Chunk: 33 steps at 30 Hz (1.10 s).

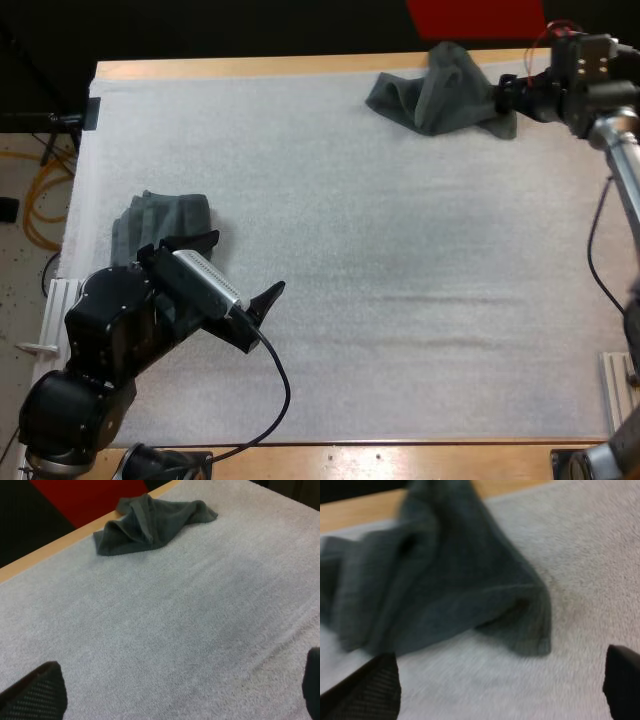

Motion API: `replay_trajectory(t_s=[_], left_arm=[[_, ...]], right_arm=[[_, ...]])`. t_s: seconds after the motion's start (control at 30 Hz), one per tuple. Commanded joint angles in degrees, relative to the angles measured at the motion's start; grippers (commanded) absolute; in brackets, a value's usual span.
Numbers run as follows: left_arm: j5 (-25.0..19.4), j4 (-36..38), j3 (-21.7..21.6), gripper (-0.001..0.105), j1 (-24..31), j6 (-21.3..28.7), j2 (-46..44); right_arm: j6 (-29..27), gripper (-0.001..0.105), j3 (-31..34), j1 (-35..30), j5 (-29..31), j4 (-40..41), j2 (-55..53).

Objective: Pick towel from pile fold and stack

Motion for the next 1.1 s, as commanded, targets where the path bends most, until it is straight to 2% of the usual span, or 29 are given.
replay_trajectory(t_s=[0.0, 0.23, 0.4, 0.6, 0.7, 0.77, 0.8, 0.83, 0.9, 1.07], left_arm=[[0.3, -1.0, -0.4, 0.092, -0.3, -0.2, 0.1], [0.3, -1.0, -0.4, 0.092, -0.3, -0.2, 0.1], [0.3, -1.0, -0.4, 0.092, -0.3, -0.4, 0.1], [0.3, -1.0, -0.4, 0.092, -0.3, -3.5, 0.5], [0.3, -1.0, -0.4, 0.092, -0.3, -3.6, 1.0], [0.3, -1.0, -0.4, 0.092, -0.3, -3.6, 1.6], [0.3, -1.0, -0.4, 0.092, -0.3, -3.6, 1.7], [0.3, -1.0, -0.4, 0.092, -0.3, -3.6, 1.7], [0.3, -1.0, -0.4, 0.092, -0.3, -3.6, 1.8], [0.3, -1.0, -0.4, 0.092, -0.3, -3.6, 1.8]], right_arm=[[0.7, 0.079, -2.2, 0.0, 0.7, -0.1, 1.2], [5.4, 0.079, -8.5, 0.0, 0.7, -0.1, 11.8], [6.6, 0.079, -10.1, 0.0, 0.7, -0.1, 16.1], [6.7, 0.077, -10.1, 0.0, 0.6, -1.5, 18.5], [6.7, 0.059, -10.1, 0.0, 0.8, -1.5, 18.7], [6.7, 0.034, -10.1, 0.0, 0.7, -1.3, 18.7], [6.7, 0.029, -10.1, 0.0, 0.7, -1.2, 18.7], [6.7, 0.016, -10.1, 0.0, 0.7, -0.6, 18.7], [6.7, 0.0, -10.1, 0.0, 0.5, 0.0, 18.7], [6.4, 0.0, -10.1, 0.0, -0.8, 0.4, 16.8]])
